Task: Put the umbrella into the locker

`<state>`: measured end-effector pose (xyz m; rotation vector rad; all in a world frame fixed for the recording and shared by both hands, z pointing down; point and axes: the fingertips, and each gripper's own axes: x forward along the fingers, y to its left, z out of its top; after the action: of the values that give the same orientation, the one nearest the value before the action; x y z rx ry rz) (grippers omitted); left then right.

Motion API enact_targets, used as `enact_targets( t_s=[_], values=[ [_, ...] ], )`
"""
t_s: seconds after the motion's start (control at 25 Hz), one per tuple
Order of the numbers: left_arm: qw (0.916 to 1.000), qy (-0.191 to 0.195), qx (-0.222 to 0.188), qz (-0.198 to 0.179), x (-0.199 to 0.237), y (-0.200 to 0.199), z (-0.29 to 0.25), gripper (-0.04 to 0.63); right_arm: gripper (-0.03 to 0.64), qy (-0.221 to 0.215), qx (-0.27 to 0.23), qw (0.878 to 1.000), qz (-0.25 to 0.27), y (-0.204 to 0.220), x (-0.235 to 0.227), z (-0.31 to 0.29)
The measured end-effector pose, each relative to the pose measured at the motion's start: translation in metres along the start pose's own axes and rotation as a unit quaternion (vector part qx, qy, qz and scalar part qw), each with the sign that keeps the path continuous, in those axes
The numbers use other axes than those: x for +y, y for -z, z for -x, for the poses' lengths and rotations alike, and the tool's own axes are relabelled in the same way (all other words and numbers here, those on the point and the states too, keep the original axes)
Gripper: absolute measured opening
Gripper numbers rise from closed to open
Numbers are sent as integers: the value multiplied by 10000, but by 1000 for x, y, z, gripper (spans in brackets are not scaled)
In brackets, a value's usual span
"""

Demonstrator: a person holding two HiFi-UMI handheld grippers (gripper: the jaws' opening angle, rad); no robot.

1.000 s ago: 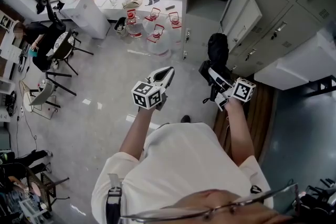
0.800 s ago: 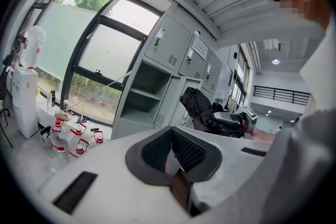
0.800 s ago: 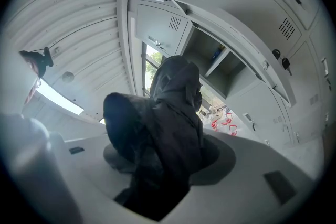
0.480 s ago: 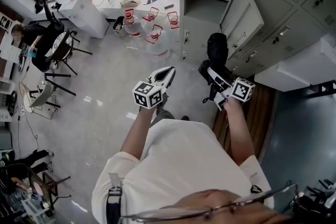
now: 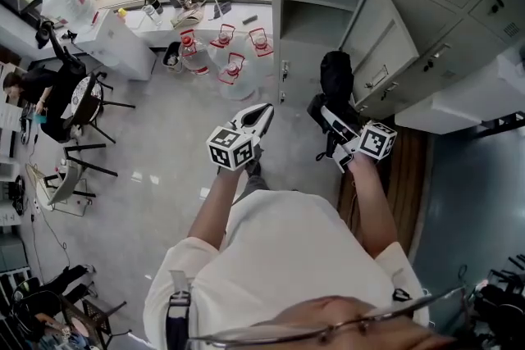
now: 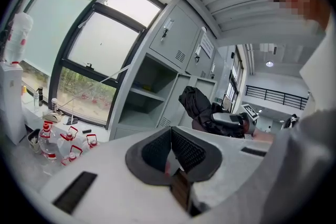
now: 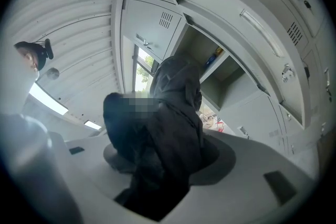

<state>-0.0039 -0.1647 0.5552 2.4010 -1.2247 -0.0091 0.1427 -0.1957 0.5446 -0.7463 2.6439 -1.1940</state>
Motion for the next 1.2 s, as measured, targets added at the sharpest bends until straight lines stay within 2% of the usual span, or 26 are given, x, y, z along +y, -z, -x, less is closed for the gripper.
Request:
enact_targets(
  t_s=[0.24,0.48,0.92,1.2],
  values=[
    [9993,326,153,-58,40,-21,-19,5,241,492,-248,9982,252,-26,-13,-33],
    [9977,633,224,-32,77,-37,-31,5,239,1057,-303,9904,835,-56,-24,-67],
    [9919,1226,320,-104,122,-64,-47,5,238,2125,-495,9582,1849,-113,-45,-116],
    [9895,1410,304,-92,131,-73,-51,5,238,2761,-371,9364,2134,-137,-64,-132]
  ],
)
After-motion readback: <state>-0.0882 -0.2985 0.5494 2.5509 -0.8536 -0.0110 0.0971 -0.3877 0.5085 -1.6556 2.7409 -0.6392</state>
